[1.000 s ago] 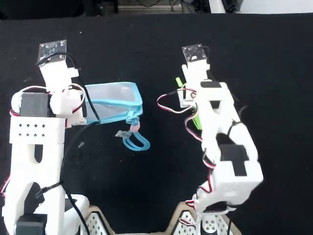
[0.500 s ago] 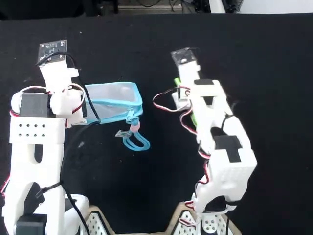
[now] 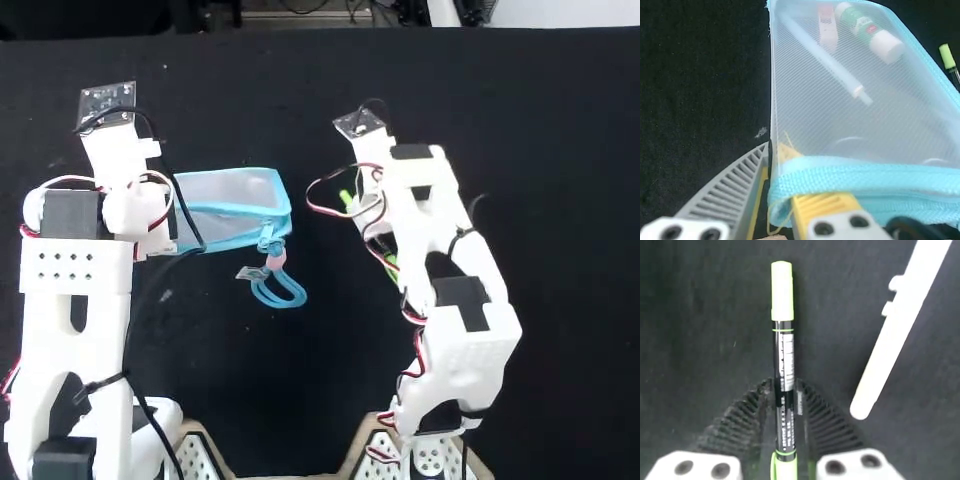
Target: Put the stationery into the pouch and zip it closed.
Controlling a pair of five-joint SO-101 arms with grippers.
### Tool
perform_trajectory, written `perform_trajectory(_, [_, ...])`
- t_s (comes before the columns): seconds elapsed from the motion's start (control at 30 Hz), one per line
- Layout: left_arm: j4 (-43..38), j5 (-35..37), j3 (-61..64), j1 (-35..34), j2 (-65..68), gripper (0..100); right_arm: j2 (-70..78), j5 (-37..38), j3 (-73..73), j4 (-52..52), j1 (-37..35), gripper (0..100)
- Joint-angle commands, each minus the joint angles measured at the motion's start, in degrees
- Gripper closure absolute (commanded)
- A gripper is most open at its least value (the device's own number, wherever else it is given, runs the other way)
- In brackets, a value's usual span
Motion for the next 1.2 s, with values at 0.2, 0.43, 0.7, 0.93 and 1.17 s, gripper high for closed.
perform_trajectory(0.2, [-0.97,-0.53,1.98,-0.04,0.44,97,-4.70,3.78,-2.51,9.49,0.70,98.7])
perform_trajectory(0.43, [-1.05,-0.53,1.98,-0.04,0.44,97,-4.70,5.98,-1.80,9.93,0.00,94.6])
perform_trajectory(0.7, [-0.97,-0.53,1.98,-0.04,0.44,97,-4.79,5.98,-2.07,10.81,-0.09,78.6])
perform_trajectory(0.93, [-0.97,-0.53,1.98,-0.04,0.62,97,-4.70,6.24,-0.13,-2.37,-1.85,84.3])
perform_trajectory(1.17, [-0.79,-0.53,1.98,-0.04,0.44,97,-4.35,11.60,3.47,-13.36,-2.29,84.7])
